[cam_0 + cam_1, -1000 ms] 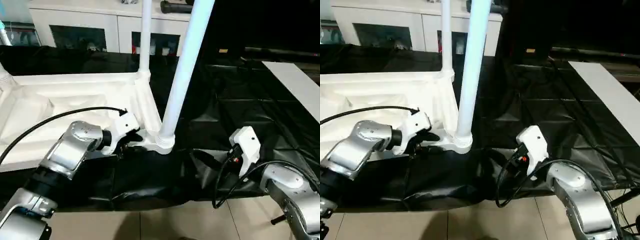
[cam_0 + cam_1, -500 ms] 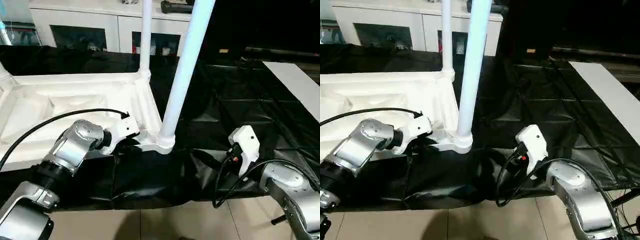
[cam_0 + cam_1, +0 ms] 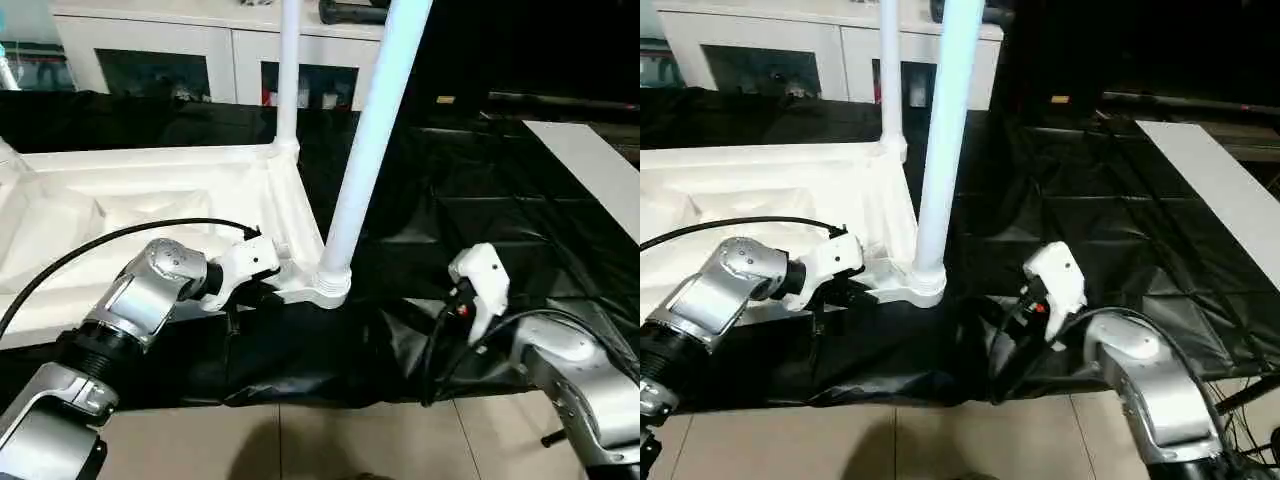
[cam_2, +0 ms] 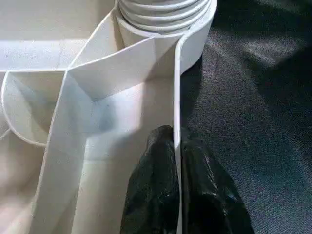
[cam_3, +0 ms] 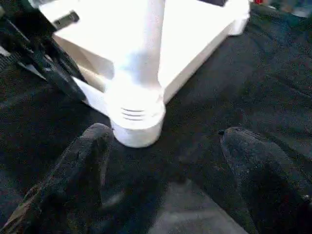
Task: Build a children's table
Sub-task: Rotate leg to tighten
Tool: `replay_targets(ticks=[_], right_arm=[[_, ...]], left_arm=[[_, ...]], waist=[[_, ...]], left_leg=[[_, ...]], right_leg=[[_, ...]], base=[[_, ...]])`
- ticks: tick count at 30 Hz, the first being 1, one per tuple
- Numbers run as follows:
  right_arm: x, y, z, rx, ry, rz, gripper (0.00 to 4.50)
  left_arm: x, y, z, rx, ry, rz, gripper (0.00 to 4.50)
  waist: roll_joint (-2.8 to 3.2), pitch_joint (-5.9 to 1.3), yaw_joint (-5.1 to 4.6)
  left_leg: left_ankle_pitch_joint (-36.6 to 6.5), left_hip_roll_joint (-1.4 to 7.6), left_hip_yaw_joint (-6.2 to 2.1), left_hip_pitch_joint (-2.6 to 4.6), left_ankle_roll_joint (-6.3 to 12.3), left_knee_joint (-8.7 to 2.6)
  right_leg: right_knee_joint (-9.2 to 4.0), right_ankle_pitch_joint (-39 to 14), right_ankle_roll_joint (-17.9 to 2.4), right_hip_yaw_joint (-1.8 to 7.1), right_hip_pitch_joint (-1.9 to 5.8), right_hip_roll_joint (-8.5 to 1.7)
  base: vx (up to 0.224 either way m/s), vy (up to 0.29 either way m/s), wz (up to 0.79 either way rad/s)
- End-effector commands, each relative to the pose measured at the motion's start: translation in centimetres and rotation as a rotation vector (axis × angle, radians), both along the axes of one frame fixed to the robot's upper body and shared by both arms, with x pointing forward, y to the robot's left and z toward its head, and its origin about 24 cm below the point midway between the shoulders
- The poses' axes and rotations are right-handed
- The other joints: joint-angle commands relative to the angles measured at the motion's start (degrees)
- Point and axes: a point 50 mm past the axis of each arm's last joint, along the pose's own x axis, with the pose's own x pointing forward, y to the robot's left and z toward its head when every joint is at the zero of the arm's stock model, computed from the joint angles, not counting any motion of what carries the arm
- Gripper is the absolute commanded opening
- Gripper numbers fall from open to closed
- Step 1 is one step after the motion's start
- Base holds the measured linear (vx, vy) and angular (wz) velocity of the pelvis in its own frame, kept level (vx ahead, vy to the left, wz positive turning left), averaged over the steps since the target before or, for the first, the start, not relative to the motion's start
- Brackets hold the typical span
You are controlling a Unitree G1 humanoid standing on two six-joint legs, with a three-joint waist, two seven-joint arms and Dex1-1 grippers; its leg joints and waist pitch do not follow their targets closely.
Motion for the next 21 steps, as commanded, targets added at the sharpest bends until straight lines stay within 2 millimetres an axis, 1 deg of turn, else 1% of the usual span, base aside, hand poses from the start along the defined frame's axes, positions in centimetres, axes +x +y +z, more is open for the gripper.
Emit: replay_targets(ticks=[1,2,3,4,5,6,8,9,10,11,13,14,16,18,20,21], right_arm=[[0.4,0.3,-0.5,0.002,0.035,0.023,4.06],[0.7,0.5,-0.8,0.001,0.042,0.035,4.06],[0.8,0.6,-0.8,-0.001,0.042,0.037,4.25],[1.0,0.8,-0.9,-0.004,0.042,0.040,4.39],[1.5,1.1,-1.1,-0.013,0.039,0.048,4.44],[1.7,1.2,-1.1,-0.017,0.037,0.052,4.49],[2.0,1.4,-1.1,-0.022,0.033,0.054,4.49],[2.7,1.7,-1.2,-0.030,0.022,0.048,4.49],[3.1,1.9,-1.1,-0.026,0.017,0.047,4.49],[3.4,2.1,-1.0,-0.021,0.014,0.049,4.49],[3.6,2.3,-0.9,-0.020,0.014,0.061,4.49],[3.6,2.4,-1.0,-0.022,0.017,0.067,4.49],[3.7,2.5,-1.2,-0.027,0.022,0.079,4.49],[3.8,2.7,-1.5,-0.033,0.028,0.093,4.49],[4.0,2.9,-1.6,-0.032,0.029,0.096,4.49],[4.1,3.0,-1.7,-0.031,0.031,0.098,4.49]], left_arm=[[-0.3,-1.0,0.2,-0.066,-0.003,-0.010,0.01],[-0.5,-1.2,0.3,-0.070,-0.004,-0.019,0.01],[-0.6,-1.3,0.3,-0.074,-0.003,-0.025,0.00],[-0.6,-1.4,0.4,-0.078,-0.002,-0.030,0.00],[-0.9,-1.7,0.4,-0.083,-0.001,-0.042,0.00],[-0.9,-1.7,0.4,-0.083,-0.001,-0.047,0.00],[-1.0,-1.8,0.4,-0.082,-0.003,-0.049,0.00],[-1.1,-1.8,0.4,-0.082,-0.005,-0.052,0.00],[-1.1,-1.9,0.4,-0.082,-0.005,-0.052,0.00],[-1.1,-1.9,0.4,-0.080,-0.008,-0.051,0.00],[-1.1,-1.9,0.4,-0.080,-0.011,-0.047,0.00],[-1.1,-1.9,0.4,-0.080,-0.012,-0.046,0.00],[-1.1,-1.8,0.5,-0.080,-0.014,-0.042,0.00],[-1.1,-1.8,0.5,-0.080,-0.020,-0.036,0.00],[-1.0,-1.8,0.6,-0.082,-0.022,-0.034,0.00],[-1.0,-1.9,0.6,-0.083,-0.023,-0.034,0.00]], waist=[[0.80,-3.19,0.10],[0.82,-3.28,0.18],[0.72,-3.23,0.11],[0.79,-3.28,0.14],[0.67,-3.32,0.14],[0.59,-3.31,0.05],[0.71,-3.34,0.23],[0.45,-3.37,0.16],[0.34,-3.35,0.07],[0.45,-3.35,0.13],[0.54,-3.42,0.24],[0.21,-3.42,0.28],[0.24,-3.45,0.28],[0.26,-3.42,0.20],[0.24,-3.34,0.28],[0.38,-3.40,0.25]], left_leg=[[-2.54,1.34,0.44,-1.18,2.62,-4.75],[-2.51,1.42,0.50,-1.05,2.63,-4.66],[-2.43,1.46,0.50,-1.06,2.68,-4.69],[-1.94,1.44,0.57,-0.95,2.82,-4.67],[-1.29,1.40,0.55,-1.06,2.94,-4.65],[-0.97,1.34,0.65,-1.13,2.98,-4.59],[-0.48,1.32,0.70,-1.02,3.15,-4.54],[-0.38,1.29,0.69,-1.07,3.30,-4.56],[-0.42,1.22,0.72,-1.17,3.33,-4.59],[-0.41,1.24,0.76,-1.09,3.27,-4.53],[0.70,1.26,0.79,-1.06,3.47,-4.49],[1.33,1.27,0.79,-1.07,3.83,-4.48],[2.18,1.22,0.86,-1.10,4.38,-4.40],[1.53,1.22,0.92,-1.01,4.58,-4.41],[0.71,1.22,0.93,-1.08,4.37,-4.45],[0.39,1.28,0.94,-0.99,4.19,-4.45]], right_leg=[[-3.41,-6.74,-15.10,1.91,3.76,-3.43],[-3.37,-6.49,-15.25,1.95,3.73,-3.48],[-3.34,-6.37,-15.36,1.94,3.65,-3.47],[-3.27,-5.74,-15.55,1.92,3.61,-3.42],[-3.16,-5.13,-15.74,1.90,3.72,-3.44],[-3.18,-4.93,-15.81,1.91,3.63,-3.41],[-3.10,-4.29,-15.77,1.95,3.68,-3.38],[-3.00,-4.41,-15.94,1.88,3.61,-3.43],[-3.09,-4.71,-15.84,1.89,3.69,-3.37],[-3.09,-4.97,-15.73,1.90,3.64,-3.38],[-2.90,-3.28,-15.86,1.95,3.71,-3.37],[-2.76,-2.61,-15.91,1.91,3.74,-3.36],[-2.73,-1.73,-16.11,1.91,3.77,-3.35],[-2.83,-2.60,-16.29,1.85,3.62,-3.39],[-3.00,-4.03,-15.98,1.93,3.71,-3.41],[-2.99,-4.38,-15.92,1.91,3.57,-3.46]], base=[[0.000,0.000,0.00],[0.000,0.000,0.00],[0.000,0.000,0.00],[0.000,0.000,0.00],[0.000,0.000,0.00],[0.000,0.000,0.00],[0.000,0.000,0.00],[0.000,0.000,0.00],[0.000,0.000,0.00],[0.000,0.000,0.00],[0.000,0.000,0.00],[0.000,0.000,0.00],[0.000,0.000,0.00],[0.000,0.000,0.00],[0.000,0.000,0.00],[0.000,0.000,0.00]])
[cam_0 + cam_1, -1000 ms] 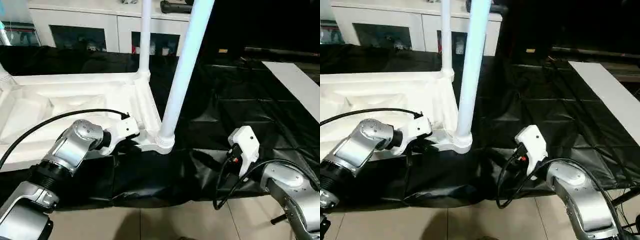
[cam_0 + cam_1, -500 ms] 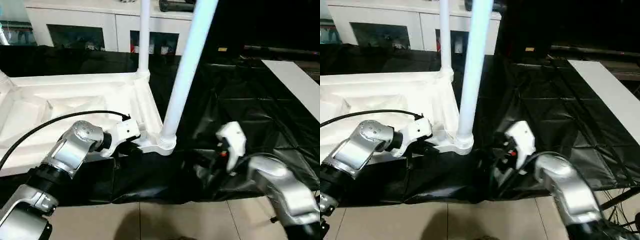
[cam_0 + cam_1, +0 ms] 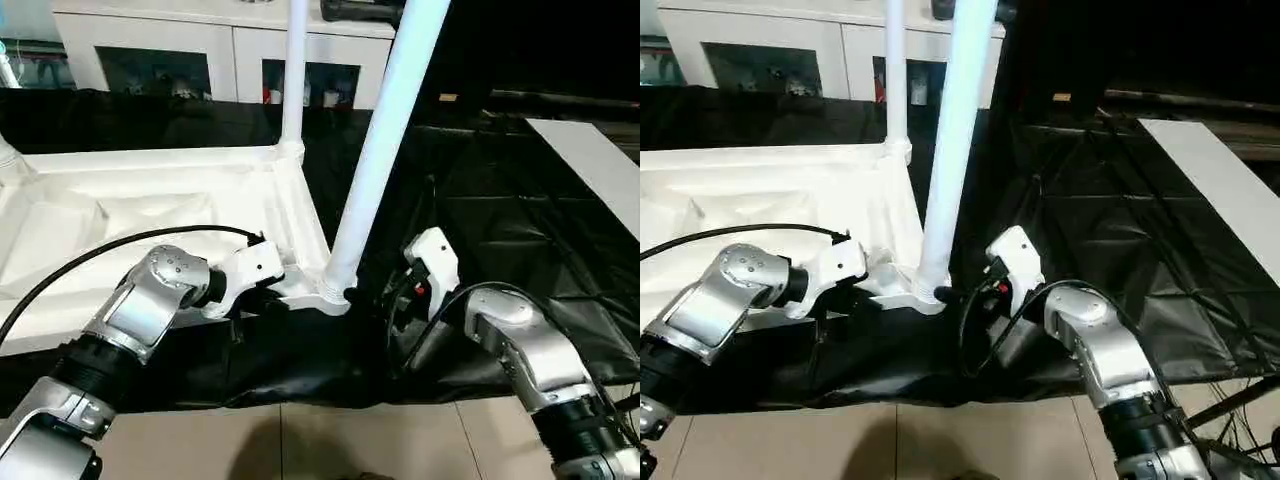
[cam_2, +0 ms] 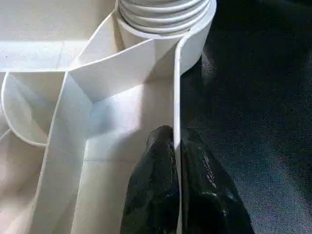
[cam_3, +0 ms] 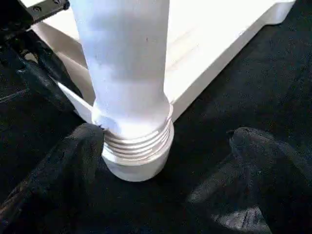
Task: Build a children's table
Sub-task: Rotate leg to tighten
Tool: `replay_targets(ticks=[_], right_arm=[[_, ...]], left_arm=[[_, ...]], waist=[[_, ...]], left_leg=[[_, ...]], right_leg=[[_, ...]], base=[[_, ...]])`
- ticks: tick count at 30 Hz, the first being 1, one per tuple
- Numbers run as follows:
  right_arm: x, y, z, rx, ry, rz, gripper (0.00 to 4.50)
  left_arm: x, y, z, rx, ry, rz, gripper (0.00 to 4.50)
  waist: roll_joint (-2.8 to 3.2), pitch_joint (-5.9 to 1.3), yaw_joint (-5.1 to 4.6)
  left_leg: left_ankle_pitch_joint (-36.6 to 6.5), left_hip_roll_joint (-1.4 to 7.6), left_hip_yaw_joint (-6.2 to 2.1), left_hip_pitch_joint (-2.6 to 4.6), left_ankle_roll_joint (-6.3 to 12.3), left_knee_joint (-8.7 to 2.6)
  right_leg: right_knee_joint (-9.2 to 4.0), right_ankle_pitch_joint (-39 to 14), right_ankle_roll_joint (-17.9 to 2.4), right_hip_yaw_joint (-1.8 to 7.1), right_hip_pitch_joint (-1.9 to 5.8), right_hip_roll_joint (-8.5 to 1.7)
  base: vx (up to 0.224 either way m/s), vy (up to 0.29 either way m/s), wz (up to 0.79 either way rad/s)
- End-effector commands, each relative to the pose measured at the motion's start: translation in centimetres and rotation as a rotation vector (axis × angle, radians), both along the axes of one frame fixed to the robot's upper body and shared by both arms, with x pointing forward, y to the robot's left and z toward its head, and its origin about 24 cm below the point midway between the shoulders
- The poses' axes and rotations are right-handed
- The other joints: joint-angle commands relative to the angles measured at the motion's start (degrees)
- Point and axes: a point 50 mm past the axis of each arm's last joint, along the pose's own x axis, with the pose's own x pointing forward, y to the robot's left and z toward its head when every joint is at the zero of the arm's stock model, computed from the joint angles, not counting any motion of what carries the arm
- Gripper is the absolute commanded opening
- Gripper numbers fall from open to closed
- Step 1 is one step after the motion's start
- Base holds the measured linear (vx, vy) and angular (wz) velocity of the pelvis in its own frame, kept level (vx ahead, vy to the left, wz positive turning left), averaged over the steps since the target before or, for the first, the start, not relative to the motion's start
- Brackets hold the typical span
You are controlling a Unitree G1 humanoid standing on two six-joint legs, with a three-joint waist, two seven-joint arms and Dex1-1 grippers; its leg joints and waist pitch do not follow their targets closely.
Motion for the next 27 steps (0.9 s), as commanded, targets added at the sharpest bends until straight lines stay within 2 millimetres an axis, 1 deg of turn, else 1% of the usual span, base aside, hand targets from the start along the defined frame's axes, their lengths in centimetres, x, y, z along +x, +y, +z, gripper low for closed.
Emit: replay_targets(ticks=[1,4,7,8,10,12,14,16,17,18,19,20,21,25,27], right_arm=[[0.3,0.3,0.2,-0.012,-0.015,0.019,4.49],[0.8,0.9,0.0,-0.003,-0.016,0.033,4.49],[0.9,1.2,0.0,0.007,-0.017,0.042,4.49],[1.0,1.3,-0.1,0.006,-0.017,0.046,4.33],[1.1,1.4,-0.2,0.002,-0.020,0.050,4.33],[1.1,1.5,-0.2,0.004,-0.022,0.050,3.98],[1.2,1.6,-0.3,0.007,-0.022,0.053,3.93],[1.3,1.7,-0.4,0.008,-0.021,0.056,3.86],[1.3,1.7,-0.4,0.008,-0.022,0.057,3.71],[1.4,1.9,-0.5,0.009,-0.020,0.065,3.51],[1.4,1.9,-0.5,0.009,-0.020,0.065,3.49],[1.4,2.0,-0.6,0.008,-0.019,0.068,3.44],[1.5,2.1,-0.6,0.009,-0.019,0.072,3.17],[1.6,2.3,-0.6,0.005,-0.021,0.084,2.98],[1.7,2.4,-0.7,0.003,-0.022,0.091,2.77]], left_arm=[[0.0,-1.0,0.6,-0.065,-0.023,-0.012,0.00],[0.1,-1.2,0.6,-0.073,-0.025,-0.013,0.00],[0.1,-1.3,0.7,-0.079,-0.028,-0.010,0.00],[0.1,-1.3,0.7,-0.084,-0.027,-0.009,0.00],[0.2,-1.4,0.6,-0.092,-0.031,-0.007,0.00],[0.1,-1.4,0.6,-0.100,-0.030,-0.004,0.00],[0.1,-1.3,0.5,-0.108,-0.025,0.002,0.00],[0.0,-1.3,0.3,-0.114,-0.023,0.009,0.00],[0.0,-1.3,0.3,-0.116,-0.022,0.011,0.00],[0.0,-1.2,0.2,-0.123,-0.025,0.017,0.00],[0.0,-1.2,0.2,-0.123,-0.025,0.017,0.00],[0.0,-1.2,0.2,-0.126,-0.025,0.020,0.00],[0.0,-1.2,0.2,-0.127,-0.027,0.022,0.00],[0.0,-1.1,0.2,-0.128,-0.028,0.026,0.00],[-0.1,-1.0,0.1,-0.127,-0.027,0.027,0.00]], waist=[[0.38,-3.42,0.15],[0.56,-3.51,0.08],[0.61,-3.57,0.13],[0.59,-3.57,0.15],[0.57,-3.62,0.22],[0.55,-3.59,0.21],[0.52,-3.54,0.15],[0.37,-3.46,0.19],[0.40,-3.45,0.20],[0.17,-3.42,0.20],[0.24,-3.45,0.17],[0.15,-3.39,0.16],[0.12,-3.33,0.13],[0.13,-3.24,0.05],[0.06,-3.22,0.01]], left_leg=[[0.12,1.24,0.73,-0.85,3.79,-4.42],[0.71,1.21,0.73,-0.82,3.75,-4.40],[1.16,1.23,0.75,-0.82,3.92,-4.37],[1.39,1.23,0.77,-0.79,3.95,-4.36],[1.64,1.22,0.79,-0.77,4.07,-4.34],[1.58,1.20,0.81,-0.81,4.14,-4.35],[0.69,1.22,0.83,-0.80,4.10,-4.39],[-0.05,1.28,0.81,-0.82,3.87,-4.44],[0.04,1.28,0.80,-0.83,3.81,-4.46],[0.39,1.23,0.83,-0.90,3.96,-4.42],[0.50,1.22,0.82,-0.92,4.06,-4.41],[0.54,1.24,0.85,-0.93,4.22,-4.40],[0.56,1.23,0.82,-0.95,4.35,-4.44],[0.21,1.26,0.80,-0.96,4.50,-4.50],[-0.08,1.24,0.82,-0.96,4.51,-4.49]], right_leg=[[-3.07,-4.44,-15.79,1.88,3.86,-3.34],[-2.92,-3.20,-16.21,1.81,3.84,-3.27],[-2.81,-2.13,-16.57,1.84,3.92,-3.33],[-2.78,-1.71,-16.66,1.84,3.93,-3.30],[-2.71,-1.20,-16.76,1.84,3.97,-3.29],[-2.73,-1.17,-16.84,1.82,3.98,-3.28],[-2.87,-2.38,-16.83,1.83,3.92,-3.31],[-2.98,-3.85,-16.45,1.88,3.92,-3.40],[-2.98,-3.87,-16.38,1.88,3.93,-3.37],[-2.94,-3.67,-16.30,1.91,3.96,-3.38],[-2.91,-3.55,-16.38,1.90,3.95,-3.39],[-2.96,-3.59,-16.29,1.88,3.90,-3.38],[-2.99,-3.80,-16.20,1.88,3.88,-3.36],[-3.09,-4.77,-16.07,1.87,3.77,-3.38],[-3.13,-5.29,-15.96,1.88,3.78,-3.38]], base=[[0.000,0.000,0.00],[0.000,0.000,0.00],[0.000,0.000,0.00],[0.000,0.000,0.00],[0.000,0.000,0.00],[0.000,0.000,0.00],[0.000,0.000,0.00],[0.000,0.000,0.00],[0.000,0.000,0.00],[0.000,0.000,0.00],[0.000,0.000,0.00],[0.000,0.000,0.00],[0.000,0.000,0.00],[0.000,0.000,0.00],[0.000,0.000,0.00]])
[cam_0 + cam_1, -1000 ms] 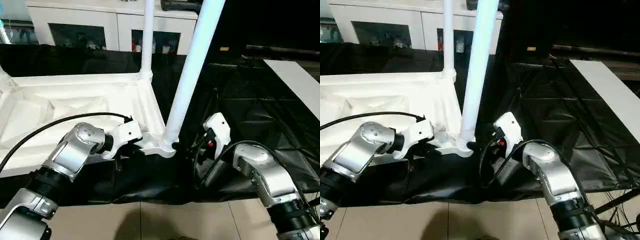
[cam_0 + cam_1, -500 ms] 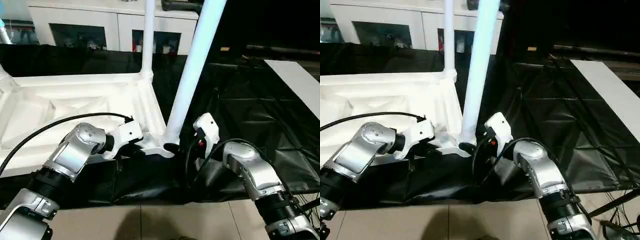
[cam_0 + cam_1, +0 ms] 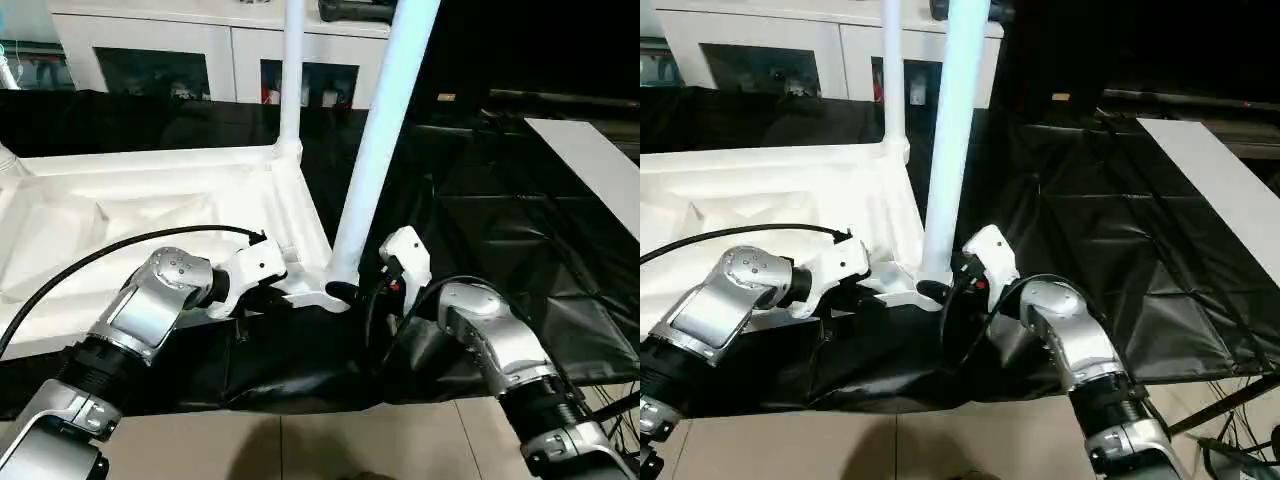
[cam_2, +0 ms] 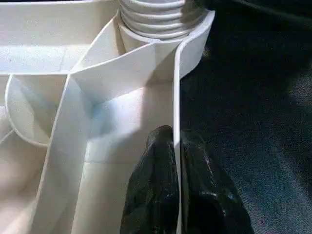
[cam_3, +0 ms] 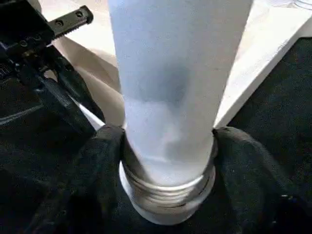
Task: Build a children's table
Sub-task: Rotate leg to tighten
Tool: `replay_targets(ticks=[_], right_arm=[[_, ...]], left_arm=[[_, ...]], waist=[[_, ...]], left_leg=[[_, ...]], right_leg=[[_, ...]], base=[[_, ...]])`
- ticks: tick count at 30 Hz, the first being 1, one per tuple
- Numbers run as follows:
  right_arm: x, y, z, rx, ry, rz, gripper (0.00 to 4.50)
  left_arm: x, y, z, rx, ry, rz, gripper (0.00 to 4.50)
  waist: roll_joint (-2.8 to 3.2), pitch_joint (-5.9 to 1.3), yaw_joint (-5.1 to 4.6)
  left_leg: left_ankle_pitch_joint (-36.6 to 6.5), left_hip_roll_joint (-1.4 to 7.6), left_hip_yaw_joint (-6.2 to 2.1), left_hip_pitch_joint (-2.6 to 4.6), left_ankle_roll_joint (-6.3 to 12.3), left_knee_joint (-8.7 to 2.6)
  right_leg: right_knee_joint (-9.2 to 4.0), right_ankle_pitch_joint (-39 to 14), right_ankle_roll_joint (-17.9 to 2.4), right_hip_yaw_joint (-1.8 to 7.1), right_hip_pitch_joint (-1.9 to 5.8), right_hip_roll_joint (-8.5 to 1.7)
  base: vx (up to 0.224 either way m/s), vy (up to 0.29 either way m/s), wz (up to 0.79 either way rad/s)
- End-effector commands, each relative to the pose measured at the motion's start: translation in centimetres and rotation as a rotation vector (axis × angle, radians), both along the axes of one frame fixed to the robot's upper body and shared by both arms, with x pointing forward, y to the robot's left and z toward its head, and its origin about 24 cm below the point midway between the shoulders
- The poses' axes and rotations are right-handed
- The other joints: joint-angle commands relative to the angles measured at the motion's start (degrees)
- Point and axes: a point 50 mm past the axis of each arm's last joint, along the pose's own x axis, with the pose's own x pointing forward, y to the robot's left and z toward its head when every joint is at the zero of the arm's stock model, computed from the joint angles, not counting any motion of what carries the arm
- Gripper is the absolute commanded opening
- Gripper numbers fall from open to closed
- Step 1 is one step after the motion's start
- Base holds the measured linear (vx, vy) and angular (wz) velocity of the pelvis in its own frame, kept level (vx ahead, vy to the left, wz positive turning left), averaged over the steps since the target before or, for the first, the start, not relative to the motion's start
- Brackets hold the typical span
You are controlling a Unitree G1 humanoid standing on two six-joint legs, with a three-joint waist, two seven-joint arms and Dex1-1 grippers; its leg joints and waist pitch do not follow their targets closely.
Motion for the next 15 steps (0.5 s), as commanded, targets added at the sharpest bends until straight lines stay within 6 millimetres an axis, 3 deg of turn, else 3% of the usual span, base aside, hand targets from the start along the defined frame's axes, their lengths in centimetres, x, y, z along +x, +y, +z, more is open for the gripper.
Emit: replay_targets(ticks=[1,10,14,15], right_arm=[[0.3,-0.1,0.0,-0.033,-0.009,0.003,2.77],[0.2,-0.1,-0.5,-0.047,0.003,0.008,2.63],[0.6,-0.6,-1.0,-0.048,0.006,-0.097,2.63],[1.2,-1.0,-1.4,-0.057,0.002,-0.215,2.62]], left_arm=[[-0.1,-0.7,0.3,-0.097,-0.017,-0.001,0.00],[-0.1,-0.7,0.3,-0.099,-0.017,0.006,0.00],[0.1,-0.9,0.2,-0.121,-0.018,0.039,0.00],[0.4,-1.2,0.1,-0.139,-0.027,0.081,0.00]], waist=[[0.07,-3.21,0.20],[0.17,-3.12,0.10],[0.26,-3.12,0.02],[0.16,-3.11,-0.06]], left_leg=[[-0.13,1.24,0.67,-0.99,4.50,-4.49],[-0.74,1.26,0.73,-0.92,4.47,-4.54],[-1.00,1.29,0.70,-0.92,4.03,-4.62],[-1.13,1.25,0.73,-0.98,3.62,-4.64]], right_leg=[[-3.19,-5.40,-15.89,1.85,3.82,-3.34],[-3.33,-6.32,-15.67,1.85,3.62,-3.28],[-3.35,-6.33,-15.69,1.85,3.59,-3.30],[-3.40,-6.75,-15.55,1.89,3.58,-3.31]], base=[[0.000,0.000,0.00],[0.000,0.000,0.00],[0.000,0.000,0.00],[0.000,0.000,0.00]])
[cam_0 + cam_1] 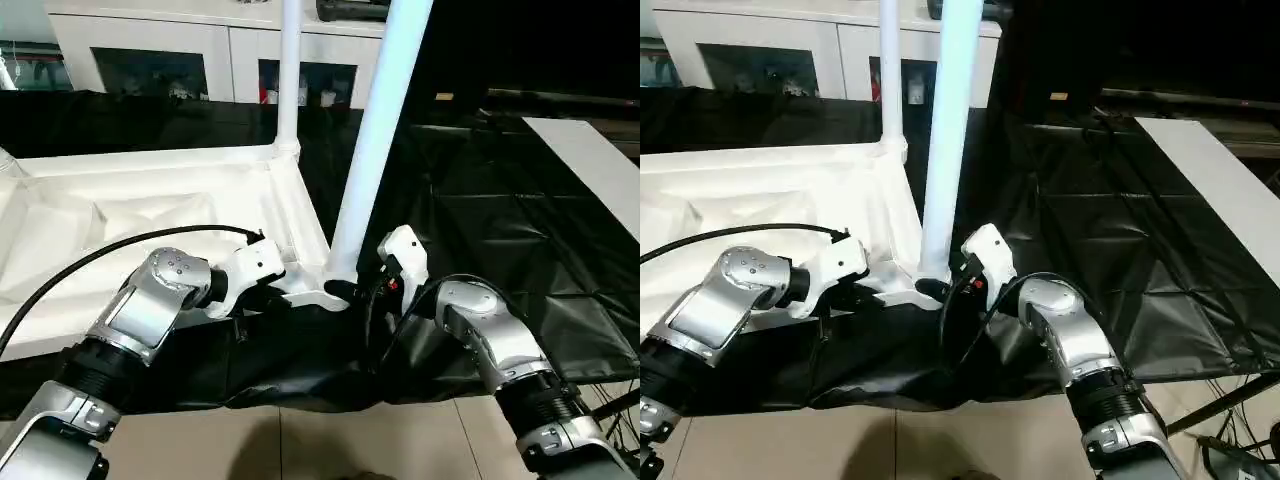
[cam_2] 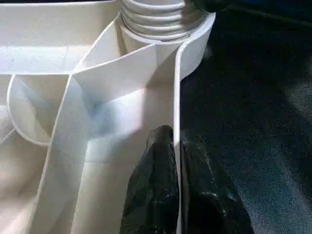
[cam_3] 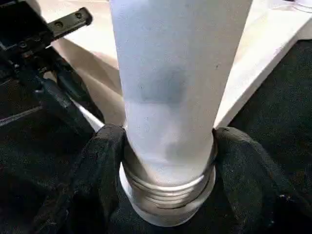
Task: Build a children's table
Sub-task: Rotate leg to tighten
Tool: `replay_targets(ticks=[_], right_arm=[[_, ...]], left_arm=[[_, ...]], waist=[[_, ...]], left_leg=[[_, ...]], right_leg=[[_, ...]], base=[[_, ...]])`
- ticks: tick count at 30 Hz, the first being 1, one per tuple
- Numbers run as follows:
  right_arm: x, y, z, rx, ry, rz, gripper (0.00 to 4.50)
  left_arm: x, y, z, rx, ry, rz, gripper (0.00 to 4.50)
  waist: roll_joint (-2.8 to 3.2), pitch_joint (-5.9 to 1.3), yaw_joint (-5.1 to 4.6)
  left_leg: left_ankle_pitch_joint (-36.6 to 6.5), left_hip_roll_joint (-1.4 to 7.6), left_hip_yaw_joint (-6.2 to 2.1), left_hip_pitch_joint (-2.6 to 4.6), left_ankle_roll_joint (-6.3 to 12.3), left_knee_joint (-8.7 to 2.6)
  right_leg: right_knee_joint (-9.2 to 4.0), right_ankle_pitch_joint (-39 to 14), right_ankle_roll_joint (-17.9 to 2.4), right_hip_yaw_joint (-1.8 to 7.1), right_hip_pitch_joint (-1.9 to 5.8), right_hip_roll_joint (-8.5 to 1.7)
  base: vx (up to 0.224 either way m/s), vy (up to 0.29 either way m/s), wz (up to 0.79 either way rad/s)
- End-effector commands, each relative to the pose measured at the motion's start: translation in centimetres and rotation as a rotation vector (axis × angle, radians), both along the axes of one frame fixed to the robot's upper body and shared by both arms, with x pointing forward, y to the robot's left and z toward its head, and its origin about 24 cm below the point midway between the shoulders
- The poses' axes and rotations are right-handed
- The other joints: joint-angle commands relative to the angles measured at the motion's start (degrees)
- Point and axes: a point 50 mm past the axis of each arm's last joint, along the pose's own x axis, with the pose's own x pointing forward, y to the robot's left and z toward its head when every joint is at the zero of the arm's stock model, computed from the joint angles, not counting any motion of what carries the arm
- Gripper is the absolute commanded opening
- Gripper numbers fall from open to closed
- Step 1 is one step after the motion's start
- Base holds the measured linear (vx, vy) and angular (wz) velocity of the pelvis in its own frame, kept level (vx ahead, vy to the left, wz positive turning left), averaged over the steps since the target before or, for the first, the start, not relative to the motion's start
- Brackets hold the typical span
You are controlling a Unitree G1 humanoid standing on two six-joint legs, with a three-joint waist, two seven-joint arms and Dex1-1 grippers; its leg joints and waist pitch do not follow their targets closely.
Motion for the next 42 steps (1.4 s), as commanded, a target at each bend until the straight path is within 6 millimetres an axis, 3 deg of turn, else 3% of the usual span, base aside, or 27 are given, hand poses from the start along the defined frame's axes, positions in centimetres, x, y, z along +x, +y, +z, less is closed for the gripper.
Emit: replay_targets(ticks=[1,2,3,5,9,16,18,24,25,26,30,33,36,40,41,42], right_arm=[[0.9,-1.4,-1.1,-0.071,0.020,-0.197,2.62],[1.1,-1.6,-1.3,-0.070,0.024,-0.240,2.62],[1.7,-2.0,-1.8,-0.064,0.039,-0.414,2.62],[1.9,-2.1,-2.1,-0.063,0.050,-0.490,2.62],[2.8,-1.9,-2.6,-0.029,0.101,-0.745,2.62],[3.9,0.4,-2.4,0.028,0.187,-0.976,2.62],[3.9,1.0,-2.4,0.020,0.201,-0.992,2.62],[4.3,1.3,-1.6,0.094,0.193,-0.952,2.62],[4.3,1.1,-1.5,0.094,0.186,-0.962,3.17],[4.3,1.0,-1.4,0.108,0.187,-0.959,3.31],[4.3,-1.3,-0.6,0.125,0.139,-0.975,3.37],[4.0,-2.9,0.0,0.124,0.102,-0.931,3.69],[2.7,-4.0,1.2,0.079,0.031,-0.664,4.01],[0.0,-5.7,2.0,0.003,-0.015,-0.388,4.01],[-0.5,-6.0,2.0,-0.012,-0.019,-0.349,4.01],[-1.3,-6.4,2.0,-0.043,-0.028,-0.280,4.01]], left_arm=[[0.3,-1.4,0.2,-0.126,-0.021,0.053,0.00],[0.5,-1.5,0.2,-0.131,-0.027,0.069,0.00],[1.2,-2.1,0.2,-0.151,-0.055,0.150,0.00],[1.6,-2.5,0.2,-0.160,-0.070,0.190,0.00],[3.0,-5.0,0.6,-0.214,-0.100,0.339,0.00],[5.3,-8.5,0.9,-0.231,-0.178,0.492,0.00],[5.4,-9.1,1.1,-0.236,-0.185,0.484,0.00],[5.1,-9.5,0.9,-0.219,-0.178,0.408,0.00],[5.1,-9.4,0.8,-0.218,-0.177,0.405,0.00],[5.1,-9.4,0.7,-0.213,-0.176,0.390,0.00],[4.8,-8.9,0.1,-0.199,-0.152,0.304,0.00],[4.3,-8.3,-0.3,-0.174,-0.136,0.222,0.00],[3.8,-7.1,-0.9,-0.146,-0.089,0.157,0.00],[2.8,-5.9,-1.1,-0.148,-0.031,0.006,0.00],[2.6,-5.7,-1.2,-0.149,-0.010,-0.022,0.00],[2.3,-5.3,-1.3,-0.134,0.005,-0.056,0.00]], waist=[[0.18,-3.08,0.09],[0.21,-3.21,-0.03],[0.30,-3.22,-0.11],[0.29,-3.25,-0.12],[0.19,-3.58,0.20],[0.05,-3.87,0.98],[-0.10,-3.88,1.26],[0.39,-3.85,1.65],[0.34,-3.87,1.65],[0.34,-3.92,1.66],[0.40,-3.81,1.83],[0.47,-3.77,2.11],[0.42,-3.56,2.66],[0.35,-3.37,2.83],[0.59,-3.37,2.73],[0.40,-3.32,2.61]], left_leg=[[-1.16,1.17,0.70,-1.03,3.33,-4.66],[-1.06,1.10,0.63,-1.08,2.80,-4.67],[-1.01,1.05,0.73,-0.97,2.50,-4.63],[-0.86,1.00,0.70,-0.98,2.07,-4.65],[1.06,0.66,0.83,-0.92,2.55,-4.49],[2.74,0.19,1.10,-0.60,4.07,-4.26],[2.98,0.23,1.03,-0.90,4.82,-4.25],[2.31,0.54,1.04,-0.79,5.93,-4.26],[2.37,0.52,1.05,-0.78,5.95,-4.25],[2.66,0.50,1.04,-0.77,6.00,-4.24],[1.70,0.60,1.04,-0.69,5.87,-4.36],[1.74,0.71,1.03,-0.49,6.02,-4.43],[0.48,0.97,0.98,-0.54,6.37,-4.45],[-0.74,1.18,0.71,-0.98,6.02,-4.67],[-1.47,1.17,0.72,-0.96,5.73,-4.65],[-2.69,1.16,0.78,-0.99,5.28,-4.64]], right_leg=[[-3.50,-7.02,-15.52,1.89,3.62,-3.29],[-3.50,-7.17,-15.34,1.87,3.81,-3.28],[-3.56,-6.95,-15.33,1.94,3.67,-3.21],[-3.60,-6.85,-15.38,1.90,3.69,-3.17],[-3.37,-3.58,-15.06,1.90,3.87,-2.96],[-3.12,0.45,-14.66,1.89,3.78,-2.69],[-3.04,0.99,-14.13,1.86,3.98,-2.84],[-3.03,1.31,-14.76,1.78,3.86,-2.95],[-3.04,1.41,-14.84,1.76,3.86,-2.92],[-2.96,1.87,-14.99,1.78,3.92,-2.91],[-3.14,1.20,-14.95,1.81,3.98,-2.99],[-3.23,1.48,-14.83,1.82,3.88,-2.96],[-3.36,1.09,-15.12,1.80,4.15,-3.03],[-3.65,-1.39,-14.09,1.97,4.55,-3.24],[-3.79,-2.48,-14.10,1.98,4.34,-3.29],[-4.03,-4.28,-14.07,1.98,4.32,-3.25]], base=[[0.000,0.000,0.00],[0.000,0.000,0.00],[0.000,0.000,0.00],[0.000,0.000,0.00],[0.000,0.000,0.00],[0.000,0.000,0.00],[0.000,0.000,0.00],[0.000,0.000,0.00],[0.000,0.000,0.00],[0.000,0.000,0.00],[0.000,0.000,0.00],[0.000,0.000,0.00],[0.000,0.000,0.00],[0.000,0.000,0.00],[0.000,0.000,0.00],[0.000,0.000,0.00]])
